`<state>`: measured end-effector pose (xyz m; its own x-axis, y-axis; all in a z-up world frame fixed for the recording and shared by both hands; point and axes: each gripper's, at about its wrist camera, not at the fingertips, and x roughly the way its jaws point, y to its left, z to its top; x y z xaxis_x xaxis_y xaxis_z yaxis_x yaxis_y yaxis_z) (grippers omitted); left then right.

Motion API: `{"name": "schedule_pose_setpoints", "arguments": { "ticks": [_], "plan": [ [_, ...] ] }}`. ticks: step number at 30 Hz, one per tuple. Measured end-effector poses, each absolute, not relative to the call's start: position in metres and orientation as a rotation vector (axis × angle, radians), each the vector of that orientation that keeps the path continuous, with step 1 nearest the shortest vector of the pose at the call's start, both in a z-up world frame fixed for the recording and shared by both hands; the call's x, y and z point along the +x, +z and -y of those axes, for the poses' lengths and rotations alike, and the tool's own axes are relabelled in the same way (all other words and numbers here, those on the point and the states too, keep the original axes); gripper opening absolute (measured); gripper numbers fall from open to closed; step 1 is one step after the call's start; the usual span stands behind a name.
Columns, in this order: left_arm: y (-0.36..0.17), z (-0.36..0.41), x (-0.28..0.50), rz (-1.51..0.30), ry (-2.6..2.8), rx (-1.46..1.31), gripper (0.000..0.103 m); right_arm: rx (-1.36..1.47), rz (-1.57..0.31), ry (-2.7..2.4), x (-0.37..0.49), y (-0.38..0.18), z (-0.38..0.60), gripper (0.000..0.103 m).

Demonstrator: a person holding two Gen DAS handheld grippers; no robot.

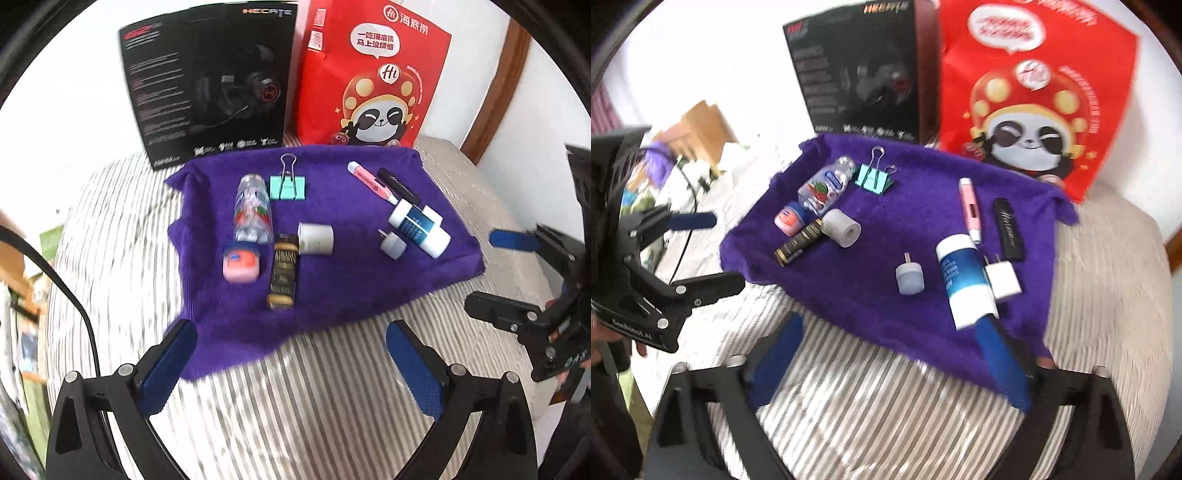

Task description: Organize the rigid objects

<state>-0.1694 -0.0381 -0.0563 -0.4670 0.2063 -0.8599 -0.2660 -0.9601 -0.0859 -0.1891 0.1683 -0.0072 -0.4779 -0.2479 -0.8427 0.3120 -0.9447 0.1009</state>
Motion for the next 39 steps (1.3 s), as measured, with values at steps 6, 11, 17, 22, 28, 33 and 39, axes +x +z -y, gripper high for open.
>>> {"name": "schedule_pose_setpoints", "arguments": {
  "ticks": [6,11,17,22,28,33,39],
  "plan": [
    [-0.059,0.026,-0.138,-0.065,2.467,-1.455,0.103,1.403,-0.044,-2.497,-0.148,0.005,-0.170,0.103],
    [-0.062,0.021,-0.109,-0.104,2.528,-1.465,0.103,1.430,-0.001,-2.527,-0.117,0.008,-0.175,0.103],
    [-0.055,0.016,-0.083,-0.056,2.542,-1.433,0.103,1.431,0.005,-2.608,-0.084,0.015,-0.177,0.103],
    [-0.045,0.013,-0.061,-0.067,2.568,-1.408,0.103,1.434,0.023,-2.655,-0.055,0.019,-0.179,0.103],
    [-0.037,0.012,-0.038,-0.095,2.611,-1.387,0.103,1.440,0.043,-2.701,-0.028,0.021,-0.182,0.103],
    [-0.040,0.011,-0.030,-0.116,2.616,-1.396,0.103,1.420,0.062,-2.726,-0.012,0.020,-0.184,0.103],
    [-0.048,0.007,-0.025,-0.098,2.597,-1.397,0.103,1.401,0.039,-2.747,0.001,0.020,-0.181,0.103]
  ]
}}
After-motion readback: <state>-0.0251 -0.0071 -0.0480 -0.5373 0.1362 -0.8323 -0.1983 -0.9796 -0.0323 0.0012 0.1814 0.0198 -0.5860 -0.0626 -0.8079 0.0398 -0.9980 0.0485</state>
